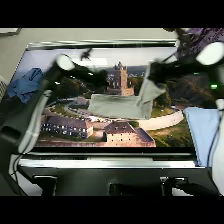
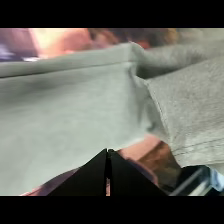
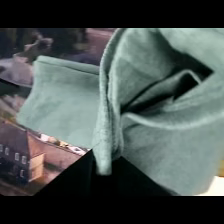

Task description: Fold the clothes and pants, and hang the long-sleeved shirts on hangers.

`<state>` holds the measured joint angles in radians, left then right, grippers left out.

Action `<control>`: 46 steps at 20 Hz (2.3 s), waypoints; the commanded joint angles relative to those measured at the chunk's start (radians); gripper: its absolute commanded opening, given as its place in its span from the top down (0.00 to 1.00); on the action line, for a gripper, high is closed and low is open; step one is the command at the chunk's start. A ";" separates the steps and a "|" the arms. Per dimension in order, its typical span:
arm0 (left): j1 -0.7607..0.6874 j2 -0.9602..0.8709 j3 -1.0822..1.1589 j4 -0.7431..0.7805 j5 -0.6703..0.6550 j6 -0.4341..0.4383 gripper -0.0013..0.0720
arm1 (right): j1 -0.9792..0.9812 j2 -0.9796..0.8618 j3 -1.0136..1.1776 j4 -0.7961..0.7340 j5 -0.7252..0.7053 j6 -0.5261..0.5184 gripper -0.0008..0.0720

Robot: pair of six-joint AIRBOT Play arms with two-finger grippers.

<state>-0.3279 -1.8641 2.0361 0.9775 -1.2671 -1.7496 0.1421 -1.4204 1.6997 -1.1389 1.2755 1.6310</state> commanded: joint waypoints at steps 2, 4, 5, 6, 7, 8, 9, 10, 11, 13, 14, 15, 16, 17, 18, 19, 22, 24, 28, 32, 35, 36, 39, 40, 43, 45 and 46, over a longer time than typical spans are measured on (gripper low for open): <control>0.175 0.150 0.000 0.193 -0.175 -0.016 0.97 | 0.173 -0.092 0.001 0.001 -0.128 0.068 0.94; 0.237 0.188 0.000 0.214 -0.185 -0.017 0.97 | 0.210 -0.130 0.001 0.003 -0.160 0.090 0.94; 0.262 0.200 0.000 0.213 -0.185 -0.019 0.96 | 0.227 -0.148 0.001 0.003 -0.180 0.095 0.94; 0.284 0.210 0.000 0.213 -0.185 -0.024 0.97 | 0.242 -0.165 0.001 0.010 -0.199 0.098 0.94; 0.304 0.217 0.000 0.213 -0.185 -0.024 0.97 | 0.256 -0.183 0.001 0.027 -0.221 0.099 0.94; 0.320 0.222 0.000 0.213 -0.185 -0.024 0.97 | 0.268 -0.201 0.001 0.047 -0.240 0.098 0.94; 0.333 0.225 0.000 0.213 -0.185 -0.024 0.96 | 0.281 -0.220 0.001 0.063 -0.257 0.101 0.94; 0.342 0.227 0.000 0.213 -0.185 -0.024 0.97 | 0.293 -0.240 0.001 0.074 -0.269 0.103 0.94; 0.348 0.228 0.000 0.213 -0.185 -0.024 0.96 | 0.302 -0.256 0.001 0.090 -0.276 0.104 0.94; 0.353 0.228 0.000 0.213 -0.185 -0.024 0.96 | 0.324 -0.284 0.001 0.104 -0.284 0.105 0.94; 0.354 0.228 0.000 0.213 -0.185 -0.024 0.96 | 0.328 -0.296 0.000 0.108 -0.287 0.106 0.94; 0.353 0.228 0.000 0.213 -0.185 -0.024 0.96 | 0.337 -0.307 0.001 0.106 -0.292 0.113 0.94; 0.353 0.228 0.000 0.213 -0.185 -0.024 0.96 | 0.337 -0.318 0.000 0.108 -0.303 0.123 0.94; 0.353 0.228 0.000 0.213 -0.185 -0.024 0.96 | 0.337 -0.328 0.001 0.110 -0.311 0.140 0.94; 0.353 0.228 0.000 0.213 -0.185 -0.024 0.96 | 0.337 -0.335 0.000 0.106 -0.325 0.146 0.94; 0.353 0.228 0.000 0.212 -0.186 -0.024 0.96 | 0.337 -0.339 0.000 0.107 -0.348 0.147 0.94; 0.353 0.228 0.000 0.212 -0.208 -0.023 0.96 | 0.337 -0.346 0.001 0.107 -0.406 0.164 0.94; 0.353 0.229 0.000 0.212 -0.216 -0.023 0.96 | 0.337 -0.347 0.001 0.108 -0.425 0.165 0.94; 0.352 0.231 0.000 0.212 -0.219 -0.023 0.96 | 0.337 -0.351 0.000 0.139 -0.439 0.163 0.69; 0.352 0.231 0.000 0.212 -0.218 -0.023 0.96 | 0.337 -0.341 0.001 0.362 -0.413 -0.005 0.33; 0.352 0.231 0.000 0.213 -0.218 -0.023 0.96 | 0.329 -0.307 0.001 0.373 -0.417 -0.028 0.33; 0.352 0.231 0.000 0.213 -0.217 -0.023 0.96 | 0.317 -0.294 0.001 0.365 -0.413 -0.027 0.33; 0.352 0.231 0.000 0.213 -0.217 -0.023 0.96 | 0.232 -0.255 0.001 0.352 -0.338 -0.027 0.33; 0.352 0.231 0.000 0.213 -0.217 -0.023 0.96 | 0.179 -0.245 0.001 0.346 -0.283 -0.027 0.32; 0.352 0.231 0.000 0.213 -0.217 -0.023 0.96 | -0.014 -0.239 -0.011 0.324 -0.083 -0.096 0.23; 0.352 0.231 0.000 0.213 -0.215 -0.023 0.96 | -0.148 -0.239 -0.074 0.325 -0.008 -0.136 0.23; 0.352 0.231 0.000 0.213 -0.212 -0.023 0.96 | -0.205 -0.239 -0.129 0.336 -0.002 -0.152 0.23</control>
<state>0.0250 -1.6337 2.0361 1.1904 -1.4845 -1.7729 0.0963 -1.6642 1.6478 -0.8082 1.1488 1.5398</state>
